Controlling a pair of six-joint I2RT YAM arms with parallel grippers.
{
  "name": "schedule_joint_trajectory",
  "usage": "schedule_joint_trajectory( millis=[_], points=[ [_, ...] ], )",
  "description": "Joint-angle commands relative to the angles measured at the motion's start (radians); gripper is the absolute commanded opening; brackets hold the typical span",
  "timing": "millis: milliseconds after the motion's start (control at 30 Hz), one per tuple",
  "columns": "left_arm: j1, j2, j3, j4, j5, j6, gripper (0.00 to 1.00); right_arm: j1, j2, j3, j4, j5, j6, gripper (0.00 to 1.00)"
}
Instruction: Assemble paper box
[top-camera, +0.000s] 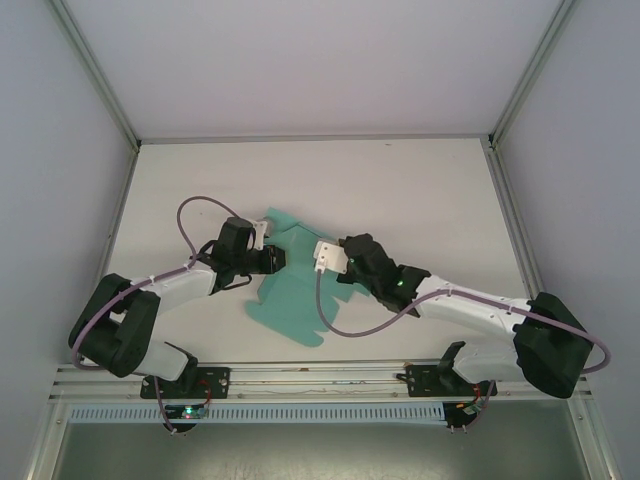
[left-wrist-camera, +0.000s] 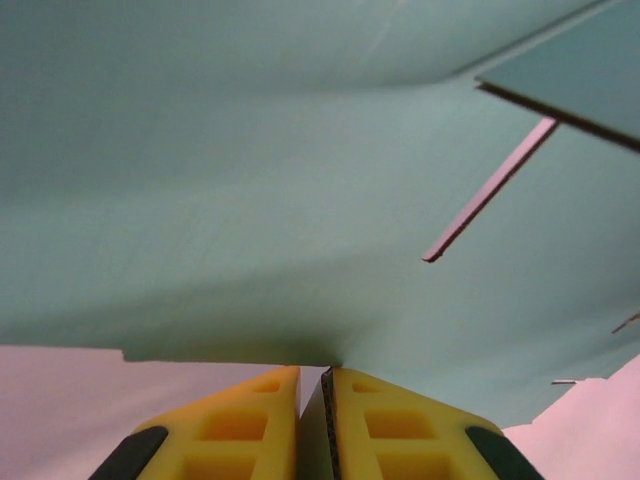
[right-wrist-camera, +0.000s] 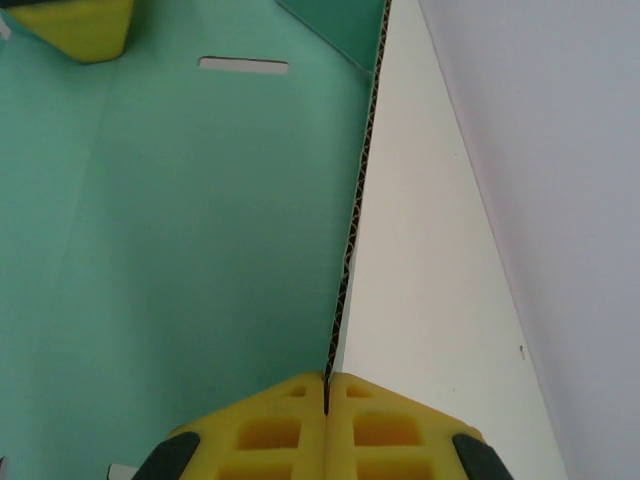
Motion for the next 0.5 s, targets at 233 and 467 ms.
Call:
schedule_joint_trajectory(
  millis=[233, 467],
  points=[
    [-0.036, -0.04, 0.006, 0.141, 0.126, 0.128, 0.22, 0.066, -0.034, -0.036, 0.055, -0.022, -0.099, 0.0],
    [-0.036, -0.072, 0.012, 0.111, 0.106, 0.136, 0.19, 0.012, -0.105, -0.053, 0.058, -0.139, -0.103, 0.0]
  ],
)
